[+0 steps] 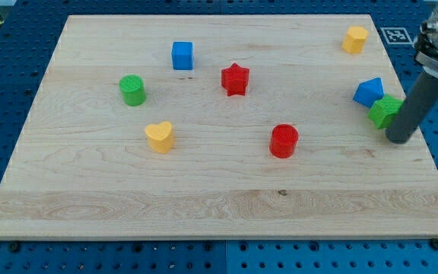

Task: Place the arm diagonally top right of the red circle

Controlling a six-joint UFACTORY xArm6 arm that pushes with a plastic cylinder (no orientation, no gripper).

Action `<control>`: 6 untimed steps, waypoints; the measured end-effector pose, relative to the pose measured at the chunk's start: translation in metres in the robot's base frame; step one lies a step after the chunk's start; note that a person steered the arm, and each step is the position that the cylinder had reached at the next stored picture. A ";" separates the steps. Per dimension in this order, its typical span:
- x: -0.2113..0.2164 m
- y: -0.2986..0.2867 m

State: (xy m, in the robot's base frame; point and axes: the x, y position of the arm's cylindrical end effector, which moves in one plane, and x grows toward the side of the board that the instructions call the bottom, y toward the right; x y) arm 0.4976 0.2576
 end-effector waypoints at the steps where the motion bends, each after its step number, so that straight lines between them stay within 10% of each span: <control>1: 0.027 0.002; 6: -0.026 -0.092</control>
State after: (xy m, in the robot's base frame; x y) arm 0.4717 0.1655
